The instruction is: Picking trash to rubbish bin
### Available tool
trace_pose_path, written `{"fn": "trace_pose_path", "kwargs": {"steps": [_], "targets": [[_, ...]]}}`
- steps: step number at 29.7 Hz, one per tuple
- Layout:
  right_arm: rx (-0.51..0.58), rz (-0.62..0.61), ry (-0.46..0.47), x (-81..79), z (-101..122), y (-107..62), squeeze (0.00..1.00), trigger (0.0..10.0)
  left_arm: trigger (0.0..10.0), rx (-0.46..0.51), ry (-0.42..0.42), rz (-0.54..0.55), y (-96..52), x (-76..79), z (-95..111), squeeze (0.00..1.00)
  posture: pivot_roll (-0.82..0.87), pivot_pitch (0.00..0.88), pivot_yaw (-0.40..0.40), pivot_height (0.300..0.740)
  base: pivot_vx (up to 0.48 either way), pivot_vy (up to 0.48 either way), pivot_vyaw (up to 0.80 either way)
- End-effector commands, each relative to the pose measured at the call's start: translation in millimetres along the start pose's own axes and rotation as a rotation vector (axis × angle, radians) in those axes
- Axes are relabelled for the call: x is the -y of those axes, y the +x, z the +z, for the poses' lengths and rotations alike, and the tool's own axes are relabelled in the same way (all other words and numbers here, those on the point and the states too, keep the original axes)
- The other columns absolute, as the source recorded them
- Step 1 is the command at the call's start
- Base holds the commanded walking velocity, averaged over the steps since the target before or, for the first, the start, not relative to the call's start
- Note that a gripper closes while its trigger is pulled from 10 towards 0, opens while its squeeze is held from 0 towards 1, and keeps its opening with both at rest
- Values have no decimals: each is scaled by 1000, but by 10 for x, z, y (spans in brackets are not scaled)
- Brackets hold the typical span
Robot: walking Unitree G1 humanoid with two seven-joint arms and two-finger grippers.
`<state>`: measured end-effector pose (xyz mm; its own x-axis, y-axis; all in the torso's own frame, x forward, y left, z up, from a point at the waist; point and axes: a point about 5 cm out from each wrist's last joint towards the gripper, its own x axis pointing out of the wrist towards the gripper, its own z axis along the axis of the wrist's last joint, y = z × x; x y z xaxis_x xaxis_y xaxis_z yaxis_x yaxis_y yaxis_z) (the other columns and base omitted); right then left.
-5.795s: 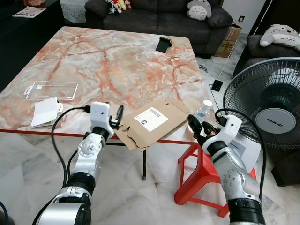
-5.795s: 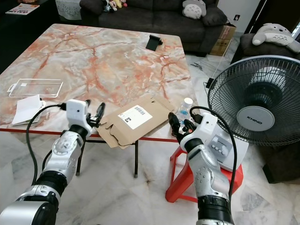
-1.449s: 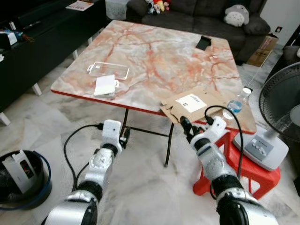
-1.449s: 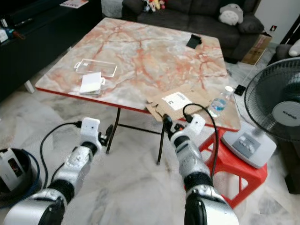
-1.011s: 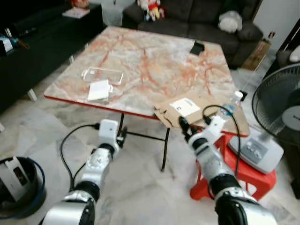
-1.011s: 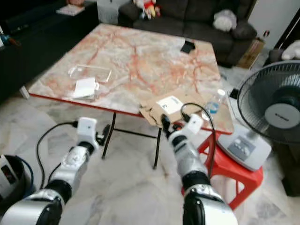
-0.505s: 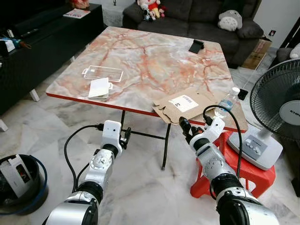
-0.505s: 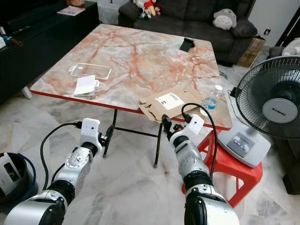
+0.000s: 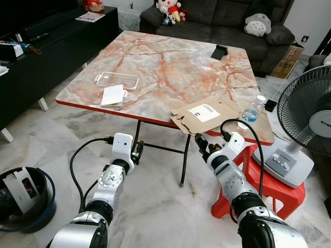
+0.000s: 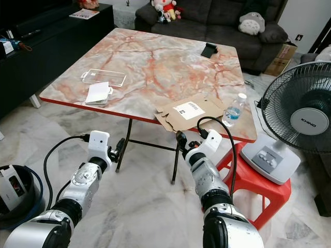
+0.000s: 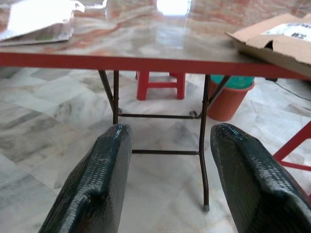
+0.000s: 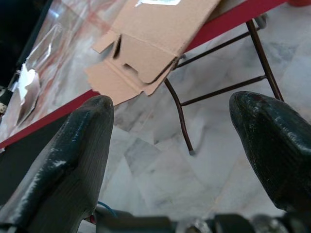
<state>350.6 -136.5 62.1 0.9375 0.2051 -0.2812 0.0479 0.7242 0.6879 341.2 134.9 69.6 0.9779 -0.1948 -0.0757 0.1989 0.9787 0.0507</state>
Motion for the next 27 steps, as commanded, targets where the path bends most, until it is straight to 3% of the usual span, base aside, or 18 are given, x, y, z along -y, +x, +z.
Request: {"fn": "trace_pose_path", "kwargs": {"steps": [1,9,27], "targets": [[5,0,-17,-55,54,32,0,10000,10000,-1,0,-6,-11,23,-15,0,10,79,-120,740,0,0,0],[26,14,18,-106,80,51,0,10000,10000,1,1,-14,-45,40,-50,0,15,96,-118,740,0,0,0],[15,35,-1,-199,104,91,0,10000,10000,11,2,-23,-149,101,-137,0,31,145,-136,740,0,0,0]]}}
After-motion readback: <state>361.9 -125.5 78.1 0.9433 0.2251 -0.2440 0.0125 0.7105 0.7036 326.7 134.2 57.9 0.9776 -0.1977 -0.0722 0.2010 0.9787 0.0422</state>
